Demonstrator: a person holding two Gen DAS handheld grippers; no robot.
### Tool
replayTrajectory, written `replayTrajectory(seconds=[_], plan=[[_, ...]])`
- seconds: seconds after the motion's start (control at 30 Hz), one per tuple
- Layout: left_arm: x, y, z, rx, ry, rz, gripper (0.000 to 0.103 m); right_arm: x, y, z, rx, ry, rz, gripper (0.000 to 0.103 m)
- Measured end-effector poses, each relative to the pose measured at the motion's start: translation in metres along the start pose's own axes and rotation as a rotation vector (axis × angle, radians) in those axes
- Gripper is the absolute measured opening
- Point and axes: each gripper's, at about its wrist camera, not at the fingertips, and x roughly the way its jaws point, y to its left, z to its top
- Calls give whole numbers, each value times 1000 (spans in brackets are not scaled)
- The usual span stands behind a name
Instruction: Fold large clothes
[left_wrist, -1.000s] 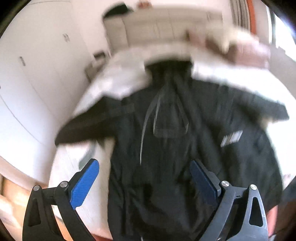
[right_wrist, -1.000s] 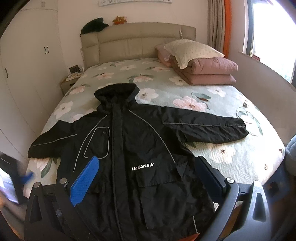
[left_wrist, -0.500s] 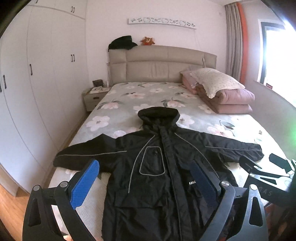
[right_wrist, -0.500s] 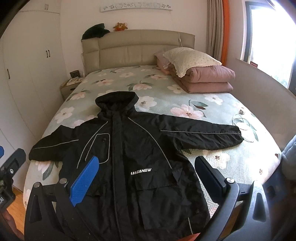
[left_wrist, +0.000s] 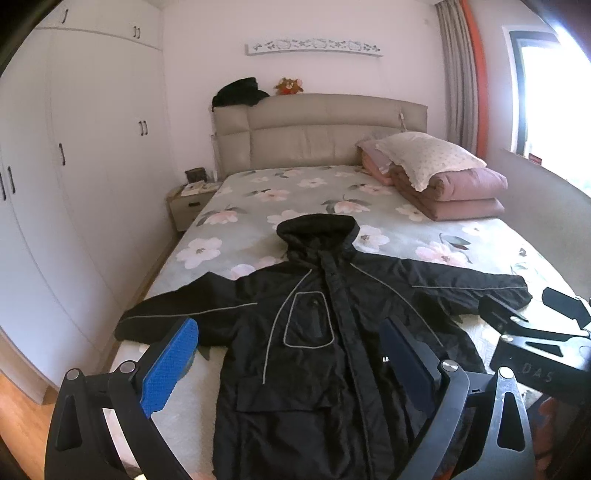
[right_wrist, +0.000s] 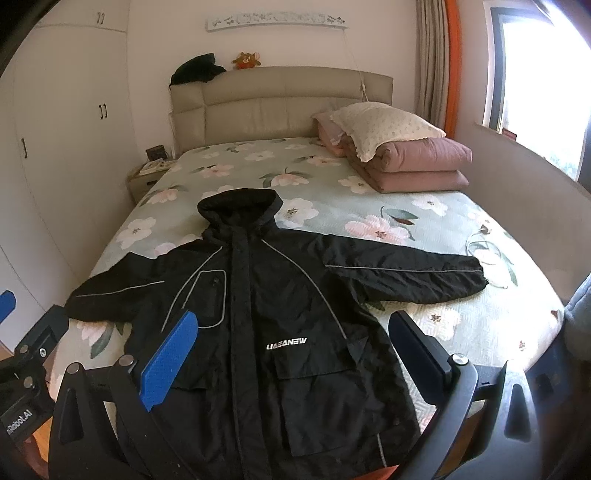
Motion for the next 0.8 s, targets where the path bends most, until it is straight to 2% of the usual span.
replayTrajectory(seconds=[0.4, 0.5, 0.63, 0.8], plan=[[0, 0, -4, 13, 15, 5, 99, -2, -6, -6, -3, -5, -36, 103], [4, -4, 7, 7, 17, -1, 99, 0, -13, -7, 5, -10, -40, 102], [6, -26, 20, 24, -60, -7, 99, 9, -33, -5, 43, -29, -43, 102], [37, -70, 33, 47, -40, -69, 99, 34, -69, 6, 71, -20, -102, 102]])
